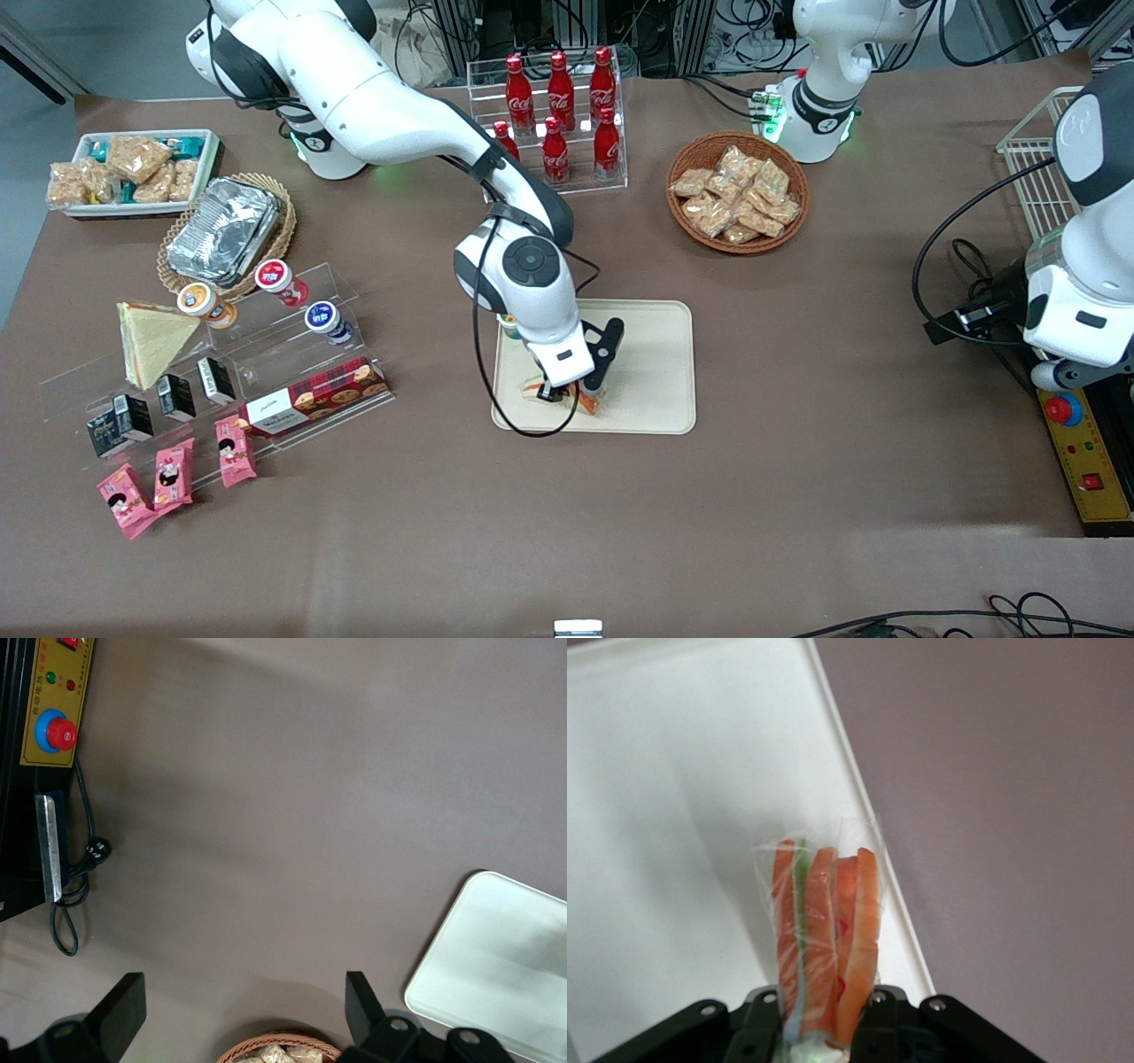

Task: Place sandwich on tray
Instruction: 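Lower the sandwich onto the tray and open the right gripper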

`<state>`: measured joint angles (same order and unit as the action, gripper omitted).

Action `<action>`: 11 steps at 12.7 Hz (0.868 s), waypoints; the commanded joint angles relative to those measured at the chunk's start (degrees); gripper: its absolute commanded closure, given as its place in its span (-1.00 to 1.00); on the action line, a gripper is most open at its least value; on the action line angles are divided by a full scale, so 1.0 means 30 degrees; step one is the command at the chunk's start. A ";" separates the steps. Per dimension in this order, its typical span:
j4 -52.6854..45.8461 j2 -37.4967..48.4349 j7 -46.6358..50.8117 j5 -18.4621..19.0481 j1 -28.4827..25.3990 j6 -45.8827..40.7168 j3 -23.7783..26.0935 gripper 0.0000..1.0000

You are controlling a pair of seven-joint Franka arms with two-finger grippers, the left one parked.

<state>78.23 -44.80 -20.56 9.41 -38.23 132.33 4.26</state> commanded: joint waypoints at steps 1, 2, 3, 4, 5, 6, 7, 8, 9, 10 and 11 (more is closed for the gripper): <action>-0.0472 -0.0711 -0.0089 0.0701 -0.0058 0.0303 -0.0015 0.50; -0.0443 -0.0770 -0.0118 0.0701 -0.0058 0.0303 -0.0044 0.50; -0.0443 -0.0887 -0.0177 0.0730 -0.0058 0.0303 -0.0044 0.50; -0.0443 -0.0917 -0.0293 0.0760 -0.0029 0.0448 -0.0044 0.50; -0.0414 -0.1004 -0.0382 0.0760 -0.0029 0.0855 -0.0073 0.50; -0.0413 -0.1121 -0.0440 0.0760 0.0000 0.1120 -0.0073 0.50; -0.0413 -0.1151 -0.0470 0.0760 0.0001 0.1152 -0.0073 0.49; -0.0413 -0.1152 -0.0760 0.0760 0.0001 0.1181 -0.0073 0.49; -0.0355 -0.1152 -0.1053 0.0760 0.0001 0.1153 -0.0073 0.48; -0.0355 -0.1152 -0.1056 0.0760 0.0001 0.1210 -0.0073 0.33; -0.0326 -0.1181 -0.0998 0.0731 0.0001 0.1356 -0.0073 -0.08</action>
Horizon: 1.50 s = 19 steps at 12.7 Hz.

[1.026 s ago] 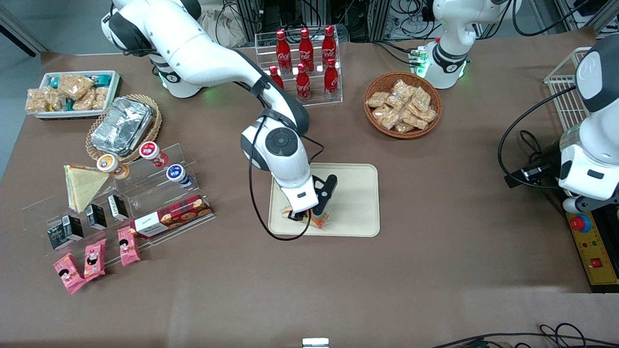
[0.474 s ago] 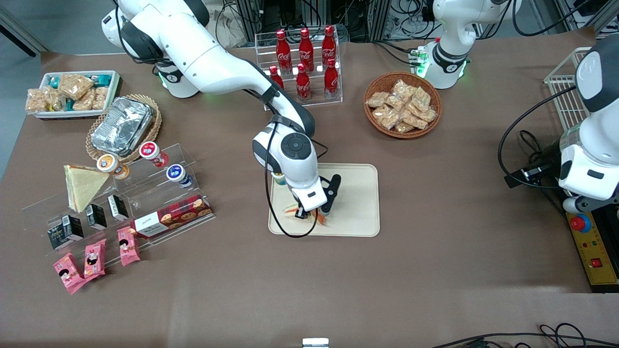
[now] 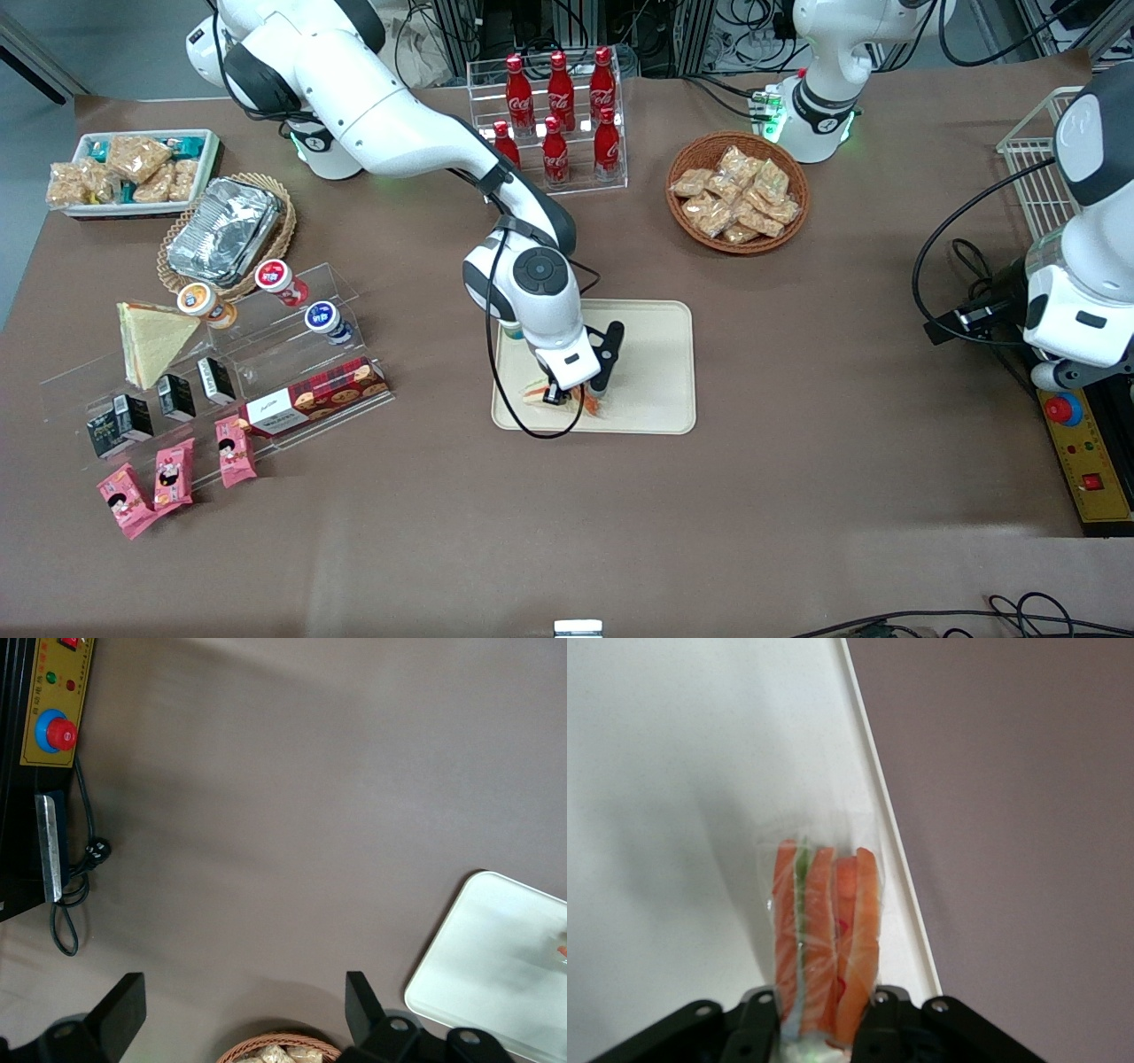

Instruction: Place sandwich on tray

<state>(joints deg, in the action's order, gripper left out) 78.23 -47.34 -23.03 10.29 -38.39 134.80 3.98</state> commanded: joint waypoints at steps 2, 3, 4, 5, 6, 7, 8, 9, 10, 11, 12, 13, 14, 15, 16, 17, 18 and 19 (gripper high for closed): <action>-0.0294 -0.0277 -0.0262 0.0234 0.0343 0.0564 0.0049 -0.21; -0.0294 -0.0160 -0.0088 0.0117 0.0373 0.0535 0.0078 -0.54; -0.0294 0.0131 -0.0087 -0.0290 0.0373 0.0477 0.0107 -0.63; -0.0265 0.0511 -0.0058 -0.1193 0.0373 0.0303 0.0107 -0.98; -0.0207 0.1095 0.0030 -0.1957 0.0373 0.0011 0.0049 -0.98; -0.0148 0.1739 0.0059 -0.2196 0.0431 -0.0659 -0.0009 -0.98; -0.0119 0.2355 0.0611 -0.2228 0.0751 -0.1333 -0.0010 -0.98; -0.0089 0.3028 0.1719 -0.2257 0.1363 -0.2036 0.0106 -0.98; -0.0002 0.3731 0.2368 -0.2402 0.1833 -0.2913 0.0223 -0.98; -0.0001 0.4637 0.3041 -0.2752 0.2070 -0.3995 0.0196 -0.98; -0.0001 0.5429 0.3918 -0.2813 0.2623 -0.5079 0.0195 -0.98; -0.0001 0.5988 0.4507 -0.3075 0.3383 -0.5960 0.0253 -0.98; -0.0001 0.6429 0.4571 -0.4035 0.4087 -0.6752 0.0283 -0.98; -0.0001 0.6810 0.4455 -0.5175 0.4819 -0.7253 0.0225 -0.98; -0.0001 0.7133 0.4483 -0.5535 0.5638 -0.7838 0.0196 -0.98; -0.0001 0.7600 0.4542 -0.5596 0.6459 -0.8743 0.0224 -0.98; -0.0001 0.7837 0.4600 -0.5713 0.6902 -0.9332 0.0196 -0.98; -0.0001 0.8274 0.4630 -0.5743 0.7109 -0.9512 -0.0008 -0.98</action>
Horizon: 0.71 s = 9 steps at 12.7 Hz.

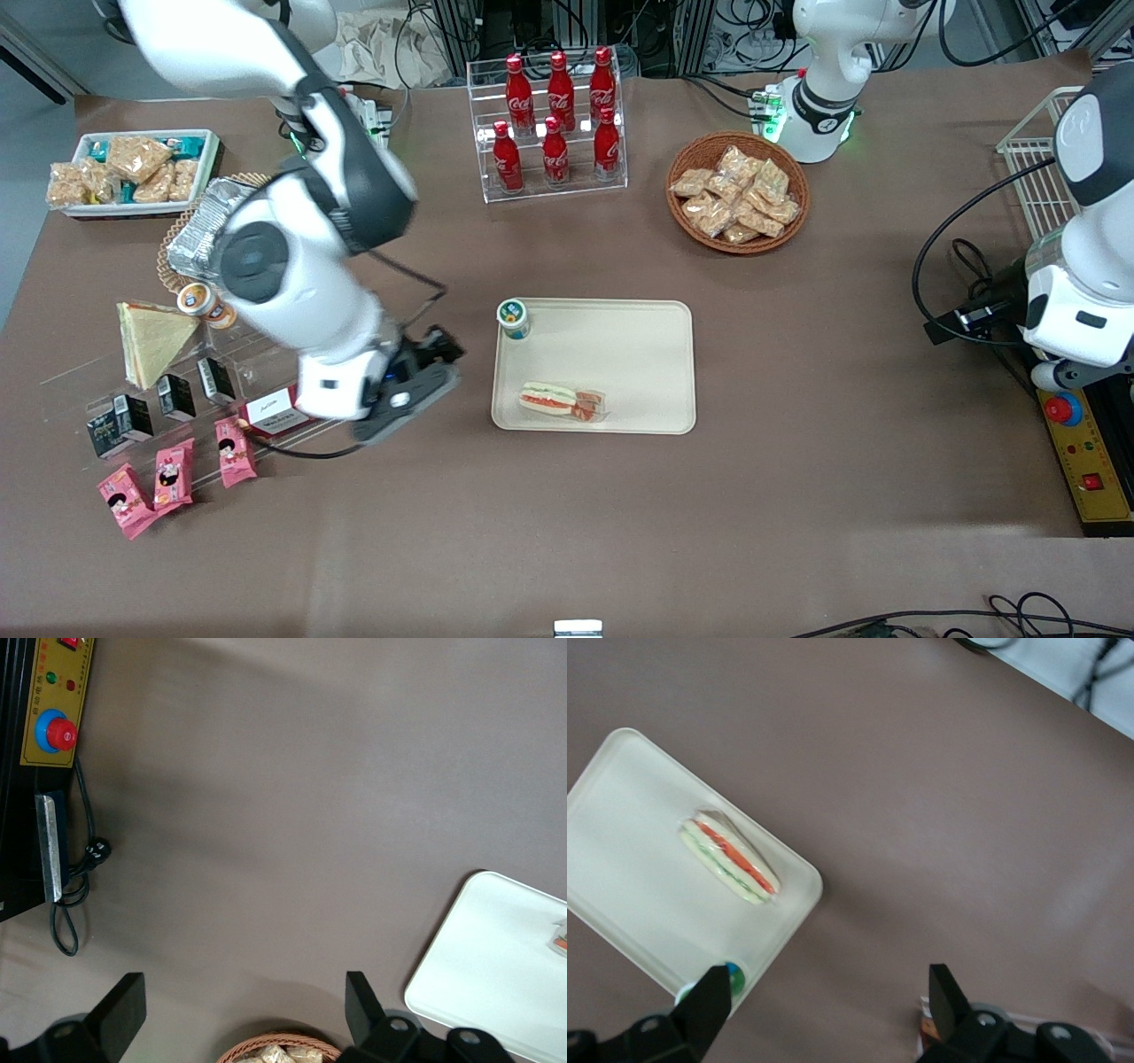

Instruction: Place sandwich on tray

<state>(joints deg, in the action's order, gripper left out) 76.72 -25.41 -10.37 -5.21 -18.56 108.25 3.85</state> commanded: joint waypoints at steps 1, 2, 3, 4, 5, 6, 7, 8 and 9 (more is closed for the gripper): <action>0.0501 0.1260 0.0321 -0.0578 0.1169 -0.1011 0.0036 -0.98; 0.0501 0.1611 0.0204 -0.0607 0.1755 -0.1623 0.0065 -0.98; 0.0501 0.1934 0.0232 -0.0607 0.2225 -0.1890 0.0036 -0.98; 0.0501 0.2285 0.0348 -0.0665 0.2926 -0.2299 0.0094 -0.98; 0.0501 0.2550 0.0350 -0.0927 0.3252 -0.2999 0.0036 -0.98; 0.0501 0.2958 0.0408 -0.1307 0.3807 -0.3528 -0.0022 -0.98; 0.0501 0.3223 0.0379 -0.1542 0.4827 -0.3940 -0.0052 -0.98; 0.0501 0.3574 0.0408 -0.1632 0.5476 -0.4756 -0.0110 -0.98; 0.0501 0.4129 0.0756 -0.1604 0.5946 -0.5518 -0.0198 -0.98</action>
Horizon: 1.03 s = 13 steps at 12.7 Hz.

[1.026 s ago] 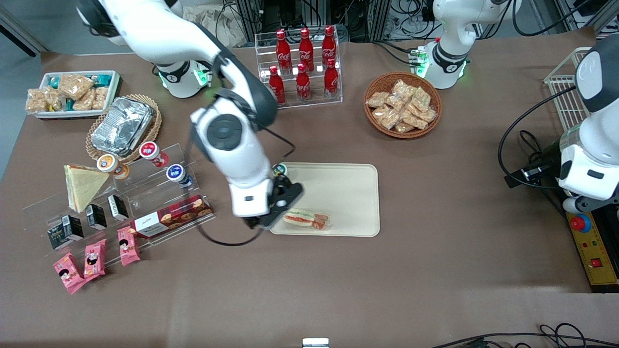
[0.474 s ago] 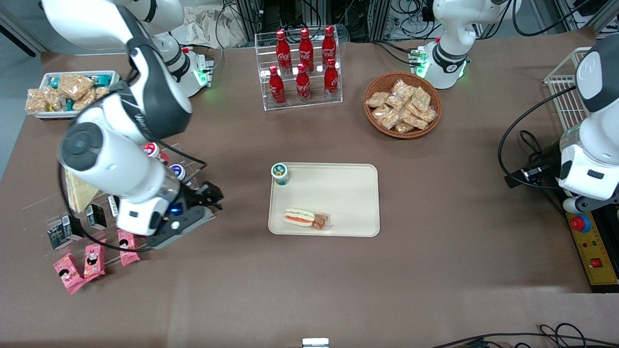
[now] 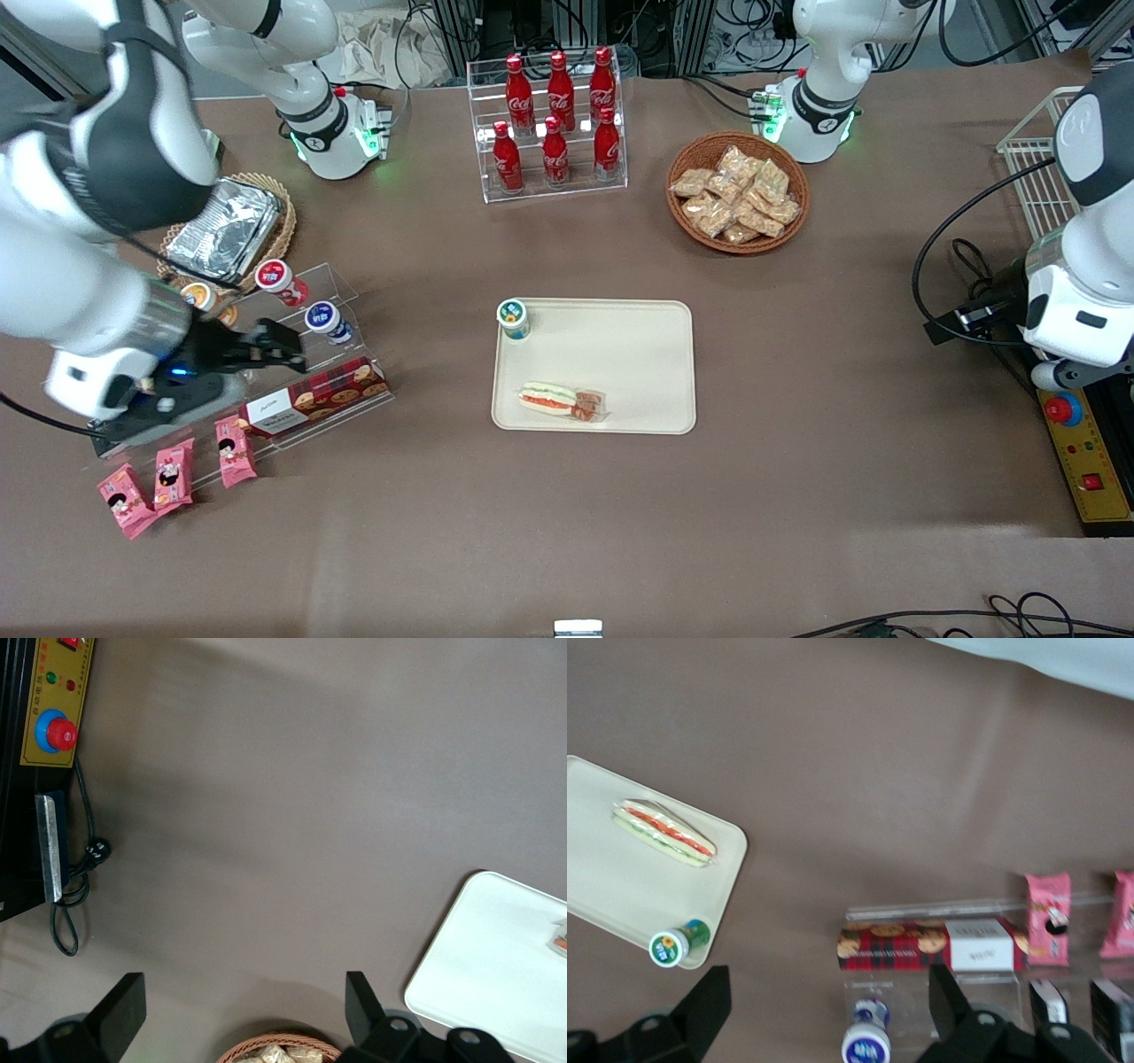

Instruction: Place sandwich on tray

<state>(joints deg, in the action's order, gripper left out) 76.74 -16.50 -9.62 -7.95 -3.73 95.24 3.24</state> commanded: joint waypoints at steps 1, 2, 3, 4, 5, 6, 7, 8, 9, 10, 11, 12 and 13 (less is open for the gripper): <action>0.0495 0.1628 0.1497 -0.0604 0.1183 -0.1479 -0.0461 -0.98; 0.0495 0.1980 0.2435 -0.0516 0.1126 -0.1627 -0.1104 -0.98; 0.0495 0.2158 0.2706 -0.0515 0.1126 -0.2122 -0.1574 -0.98; 0.0495 0.2392 0.2708 -0.0486 0.1126 -0.2359 -0.1985 -0.98; 0.0495 0.2655 0.2650 -0.0399 0.1126 -0.2390 -0.2366 -0.98; 0.0495 0.2861 0.2563 0.0008 0.1126 -0.2478 -0.2631 -0.98; 0.0466 0.3008 0.2533 0.0825 0.1126 -0.2682 -0.2634 -0.98; 0.0495 0.3154 0.2446 0.1558 0.1039 -0.2684 -0.2605 -0.98; 0.0495 0.3272 0.2126 0.2029 0.0980 -0.2742 -0.2576 -0.98; 0.0495 0.3273 0.1832 0.2121 0.1037 -0.2887 -0.2575 -0.98; 0.0524 0.3244 0.1771 0.2122 0.1096 -0.3005 -0.2604 -0.98; 0.0525 0.3215 0.1800 0.2122 0.1068 -0.3035 -0.2604 -0.98; 0.0525 0.3185 0.1829 0.2122 0.1009 -0.3035 -0.2605 -0.98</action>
<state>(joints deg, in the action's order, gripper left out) 76.94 -8.04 -3.66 -2.64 -0.34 86.72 -4.50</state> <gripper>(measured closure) 0.004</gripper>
